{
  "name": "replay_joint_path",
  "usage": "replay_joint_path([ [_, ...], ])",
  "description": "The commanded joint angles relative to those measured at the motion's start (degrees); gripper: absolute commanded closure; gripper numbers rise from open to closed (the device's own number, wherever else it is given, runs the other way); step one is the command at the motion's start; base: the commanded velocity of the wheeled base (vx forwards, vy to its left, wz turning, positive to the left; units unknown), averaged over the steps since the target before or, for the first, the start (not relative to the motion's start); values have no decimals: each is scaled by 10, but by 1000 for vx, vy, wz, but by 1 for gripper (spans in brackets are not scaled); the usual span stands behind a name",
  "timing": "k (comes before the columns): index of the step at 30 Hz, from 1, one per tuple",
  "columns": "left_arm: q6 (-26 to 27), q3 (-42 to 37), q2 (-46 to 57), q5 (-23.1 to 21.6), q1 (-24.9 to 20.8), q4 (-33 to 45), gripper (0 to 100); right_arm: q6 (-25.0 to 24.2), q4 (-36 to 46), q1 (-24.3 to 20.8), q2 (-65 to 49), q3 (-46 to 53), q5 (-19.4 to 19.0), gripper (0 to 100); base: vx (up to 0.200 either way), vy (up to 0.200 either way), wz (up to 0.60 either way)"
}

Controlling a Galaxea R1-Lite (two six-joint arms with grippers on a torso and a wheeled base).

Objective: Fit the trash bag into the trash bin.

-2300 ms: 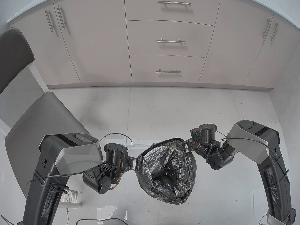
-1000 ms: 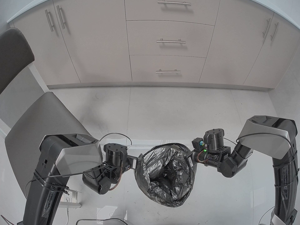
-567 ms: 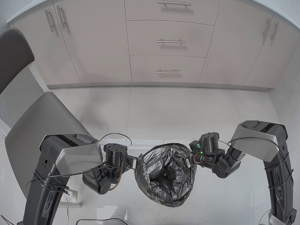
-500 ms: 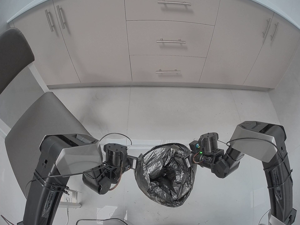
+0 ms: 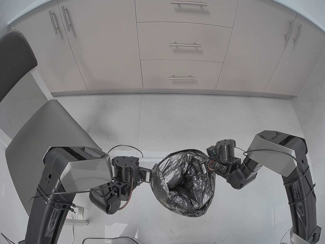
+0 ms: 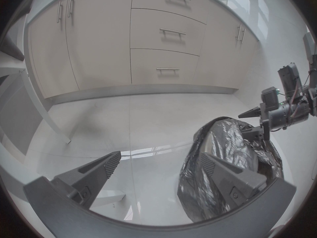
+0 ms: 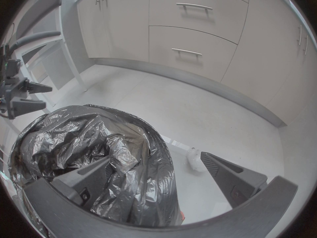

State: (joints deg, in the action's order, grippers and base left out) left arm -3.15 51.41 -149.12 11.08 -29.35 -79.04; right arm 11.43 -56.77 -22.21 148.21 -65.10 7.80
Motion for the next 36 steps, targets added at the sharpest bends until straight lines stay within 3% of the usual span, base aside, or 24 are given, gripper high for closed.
replay_joint_path([
  [1,0,-17,17,0,-14,-10,0,-1,-3,3,-3,-2,12,0,0,0,0],
  [7,0,-52,43,1,-44,-30,0,-2,-3,9,-2,-23,38,0,0,0,0],
  [12,1,-80,48,2,-83,-51,0,-17,-3,5,-13,-6,35,0,0,0,0],
  [18,4,-105,44,24,-133,-49,0,-20,-41,-27,-89,112,31,0,0,0,0],
  [26,106,-99,37,72,-115,-41,0,-88,-206,-62,-114,240,30,0,0,0,0],
  [36,159,-54,19,101,-98,20,0,-99,-239,-23,-122,242,1,0,0,0,0],
])
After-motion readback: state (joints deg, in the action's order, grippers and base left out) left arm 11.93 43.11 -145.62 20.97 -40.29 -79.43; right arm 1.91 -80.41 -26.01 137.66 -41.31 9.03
